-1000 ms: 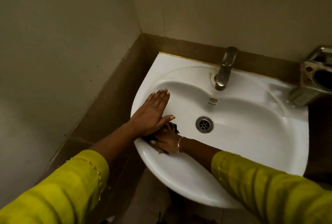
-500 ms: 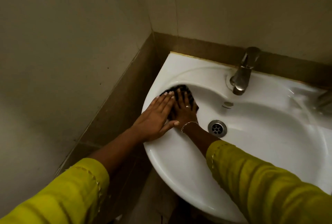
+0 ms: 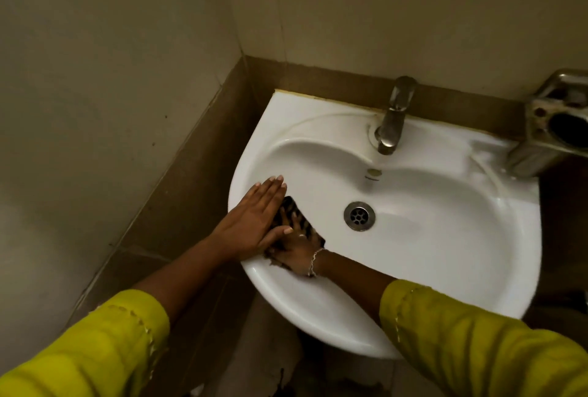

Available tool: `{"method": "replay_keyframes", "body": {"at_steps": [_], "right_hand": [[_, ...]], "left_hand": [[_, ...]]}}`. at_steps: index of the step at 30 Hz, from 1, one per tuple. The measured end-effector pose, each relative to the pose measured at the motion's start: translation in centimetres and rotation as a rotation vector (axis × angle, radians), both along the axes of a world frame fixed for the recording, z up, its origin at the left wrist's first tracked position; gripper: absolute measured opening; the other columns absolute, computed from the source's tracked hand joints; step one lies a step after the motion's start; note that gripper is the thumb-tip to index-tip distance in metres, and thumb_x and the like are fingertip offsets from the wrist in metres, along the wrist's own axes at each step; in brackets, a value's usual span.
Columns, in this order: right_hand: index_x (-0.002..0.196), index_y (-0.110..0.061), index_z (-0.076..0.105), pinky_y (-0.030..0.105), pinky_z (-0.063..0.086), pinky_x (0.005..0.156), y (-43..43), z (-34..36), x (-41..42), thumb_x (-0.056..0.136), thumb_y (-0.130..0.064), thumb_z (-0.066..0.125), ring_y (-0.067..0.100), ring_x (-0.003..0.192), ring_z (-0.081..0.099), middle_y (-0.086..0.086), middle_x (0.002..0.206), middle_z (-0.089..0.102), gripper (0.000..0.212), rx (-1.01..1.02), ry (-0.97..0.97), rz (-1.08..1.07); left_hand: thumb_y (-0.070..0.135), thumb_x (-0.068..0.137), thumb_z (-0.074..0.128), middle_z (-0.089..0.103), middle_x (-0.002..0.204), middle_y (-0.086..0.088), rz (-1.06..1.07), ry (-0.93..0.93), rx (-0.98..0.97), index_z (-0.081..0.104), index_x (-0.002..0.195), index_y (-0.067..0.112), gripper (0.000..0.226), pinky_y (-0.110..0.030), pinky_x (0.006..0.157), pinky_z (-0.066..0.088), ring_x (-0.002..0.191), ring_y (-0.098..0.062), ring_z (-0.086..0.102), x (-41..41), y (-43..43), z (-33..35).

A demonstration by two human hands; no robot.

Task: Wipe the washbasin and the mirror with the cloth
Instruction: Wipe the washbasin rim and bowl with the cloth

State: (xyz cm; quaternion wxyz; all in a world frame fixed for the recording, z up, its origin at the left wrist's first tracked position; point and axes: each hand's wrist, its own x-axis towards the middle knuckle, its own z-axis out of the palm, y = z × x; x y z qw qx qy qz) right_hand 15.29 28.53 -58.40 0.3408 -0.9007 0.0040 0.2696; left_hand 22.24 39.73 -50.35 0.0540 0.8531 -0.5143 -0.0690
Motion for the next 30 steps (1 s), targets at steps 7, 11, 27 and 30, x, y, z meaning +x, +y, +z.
{"method": "replay_keyframes", "body": {"at_steps": [7, 11, 27, 30], "right_hand": [[0.144, -0.033, -0.014, 0.057, -0.009, 0.113, -1.7, 1.5, -5.9, 0.086, -0.067, 0.014, 0.028, 0.139, -0.026, 0.002, 0.153, -0.027, 0.072, 0.037, 0.111, 0.186], [0.145, -0.031, -0.011, 0.049, -0.011, 0.114, -4.4, 4.2, -9.8, 0.097, -0.05, 0.021, 0.026, 0.14, -0.022, 0.003, 0.154, -0.022, 0.062, 0.008, 0.209, 0.251], [0.148, -0.025, 0.005, 0.046, 0.0, 0.115, -22.3, 7.3, -14.9, 0.098, -0.04, 0.034, 0.024, 0.144, -0.004, 0.003, 0.157, -0.006, 0.059, -0.64, 0.449, 0.512], [0.147, -0.03, -0.002, 0.056, -0.012, 0.11, -25.4, 7.6, -13.4, 0.096, -0.051, 0.02, 0.021, 0.144, -0.009, -0.005, 0.156, -0.01, 0.059, -1.028, 0.257, 0.662]], "left_hand": [[0.061, 0.092, 0.009, 0.02, 0.148, -0.023, -0.046, -0.064, -0.004, 0.019, 0.141, -0.004, 0.082, -0.028, 0.112, -0.004, 0.137, -0.033, 0.012, -1.5, -1.0, 0.3], [0.06, 0.093, 0.011, 0.023, 0.147, -0.024, -0.066, -0.092, -0.007, 0.021, 0.14, -0.005, 0.081, -0.029, 0.112, -0.002, 0.136, -0.034, 0.016, -2.7, -2.3, 0.6], [0.061, 0.093, 0.011, 0.022, 0.148, -0.022, -0.136, -0.164, 0.006, 0.023, 0.141, -0.004, 0.081, -0.031, 0.113, 0.002, 0.138, -0.031, 0.018, -3.2, -4.2, 0.4], [0.06, 0.094, 0.012, 0.023, 0.148, -0.022, -0.133, -0.163, 0.009, 0.023, 0.141, -0.004, 0.08, -0.031, 0.113, 0.002, 0.138, -0.031, 0.019, -2.8, -4.2, 0.5]]}}
